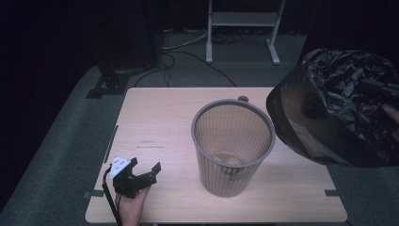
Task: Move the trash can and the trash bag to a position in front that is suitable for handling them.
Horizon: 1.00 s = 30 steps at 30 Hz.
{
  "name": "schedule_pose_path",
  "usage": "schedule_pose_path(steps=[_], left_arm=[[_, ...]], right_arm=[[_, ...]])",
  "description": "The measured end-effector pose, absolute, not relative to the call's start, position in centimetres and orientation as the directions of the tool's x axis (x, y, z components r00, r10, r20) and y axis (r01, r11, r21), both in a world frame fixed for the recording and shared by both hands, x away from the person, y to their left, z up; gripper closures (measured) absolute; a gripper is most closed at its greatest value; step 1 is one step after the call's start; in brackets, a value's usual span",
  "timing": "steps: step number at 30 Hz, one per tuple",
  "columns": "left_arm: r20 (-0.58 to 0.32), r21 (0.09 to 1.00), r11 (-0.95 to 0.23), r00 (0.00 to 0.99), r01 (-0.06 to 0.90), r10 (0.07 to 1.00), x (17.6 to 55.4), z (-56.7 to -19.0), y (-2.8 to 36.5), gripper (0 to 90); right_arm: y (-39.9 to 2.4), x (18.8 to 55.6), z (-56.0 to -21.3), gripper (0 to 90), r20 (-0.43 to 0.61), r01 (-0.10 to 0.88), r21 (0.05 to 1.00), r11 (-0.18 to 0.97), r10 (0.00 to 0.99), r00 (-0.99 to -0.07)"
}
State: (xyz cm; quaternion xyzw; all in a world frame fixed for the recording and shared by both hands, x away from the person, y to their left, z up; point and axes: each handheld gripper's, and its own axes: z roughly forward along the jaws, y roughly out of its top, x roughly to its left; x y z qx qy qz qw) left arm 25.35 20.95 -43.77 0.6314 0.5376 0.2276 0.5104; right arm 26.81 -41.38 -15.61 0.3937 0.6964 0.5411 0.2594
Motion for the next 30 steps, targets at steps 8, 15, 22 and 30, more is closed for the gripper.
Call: schedule_pose_path(steps=[8, 15, 22, 30], left_arm=[[-0.261, 0.889, 0.100, 0.317, 0.446, 0.911, 25.4, -43.8, 21.0, 1.8], [-0.264, 0.890, 0.103, 0.317, 0.445, 0.911, 25.4, -43.7, 21.0, 1.8], [-0.265, 0.890, 0.104, 0.317, 0.444, 0.911, 25.4, -43.7, 21.0, 1.8], [-0.268, 0.890, 0.108, 0.316, 0.443, 0.910, 25.3, -43.7, 21.1, 1.8]], right_arm=[[-40.3, 25.9, -13.5, 90.0, 0.058, 0.233, 0.967, 0.107, 0.794, -0.605], [-38.9, 25.7, -12.4, 90.0, 0.073, 0.222, 0.969, 0.105, 0.741, -0.668], [-36.5, 25.8, -11.4, 90.0, 0.084, 0.213, 0.971, 0.112, 0.671, -0.736], [-32.2, 26.5, -10.9, 90.0, 0.084, 0.213, 0.965, 0.156, 0.581, -0.809]])
